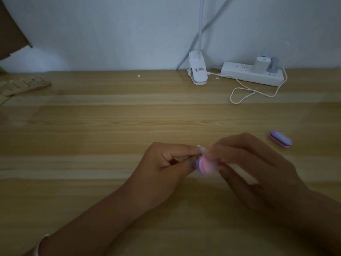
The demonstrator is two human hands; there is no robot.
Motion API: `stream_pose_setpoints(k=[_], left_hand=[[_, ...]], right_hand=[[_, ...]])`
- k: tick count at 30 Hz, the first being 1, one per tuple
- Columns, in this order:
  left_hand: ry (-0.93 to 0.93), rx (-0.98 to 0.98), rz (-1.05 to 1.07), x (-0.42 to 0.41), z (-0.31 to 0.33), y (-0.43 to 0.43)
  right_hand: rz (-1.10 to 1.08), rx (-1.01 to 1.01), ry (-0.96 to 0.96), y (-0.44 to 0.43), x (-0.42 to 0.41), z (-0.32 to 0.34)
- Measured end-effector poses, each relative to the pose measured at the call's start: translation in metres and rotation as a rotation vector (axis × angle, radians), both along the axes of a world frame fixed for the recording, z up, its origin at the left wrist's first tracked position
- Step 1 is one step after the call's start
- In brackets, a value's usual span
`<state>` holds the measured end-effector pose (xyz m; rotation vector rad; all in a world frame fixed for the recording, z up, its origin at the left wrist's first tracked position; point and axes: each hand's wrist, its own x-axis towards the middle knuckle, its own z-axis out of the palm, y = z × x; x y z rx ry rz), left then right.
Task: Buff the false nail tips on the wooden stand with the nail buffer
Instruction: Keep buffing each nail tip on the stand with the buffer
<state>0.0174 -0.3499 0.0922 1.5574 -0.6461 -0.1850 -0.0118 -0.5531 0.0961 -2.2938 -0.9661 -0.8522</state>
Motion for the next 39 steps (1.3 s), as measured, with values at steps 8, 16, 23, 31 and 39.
stream_pose_setpoints(k=[8, 16, 23, 31, 39], left_hand=[[0.049, -0.047, 0.004, -0.001, 0.001, 0.0], [0.045, -0.062, -0.104, -0.009, 0.009, -0.005], [0.099, -0.086, -0.148, -0.008, 0.014, -0.004], [0.146, -0.103, -0.184, -0.006, 0.015, -0.001], [0.242, -0.061, -0.21, -0.004, 0.015, 0.003]], right_hand=[[-0.024, 0.002, -0.015, -0.002, 0.001, 0.0], [-0.021, 0.097, -0.043, 0.003, -0.003, 0.006], [-0.014, 0.101, -0.082, 0.0, -0.002, 0.003], [-0.037, 0.097, -0.104, 0.0, -0.001, 0.001], [-0.075, 0.102, -0.082, -0.003, 0.006, 0.001]])
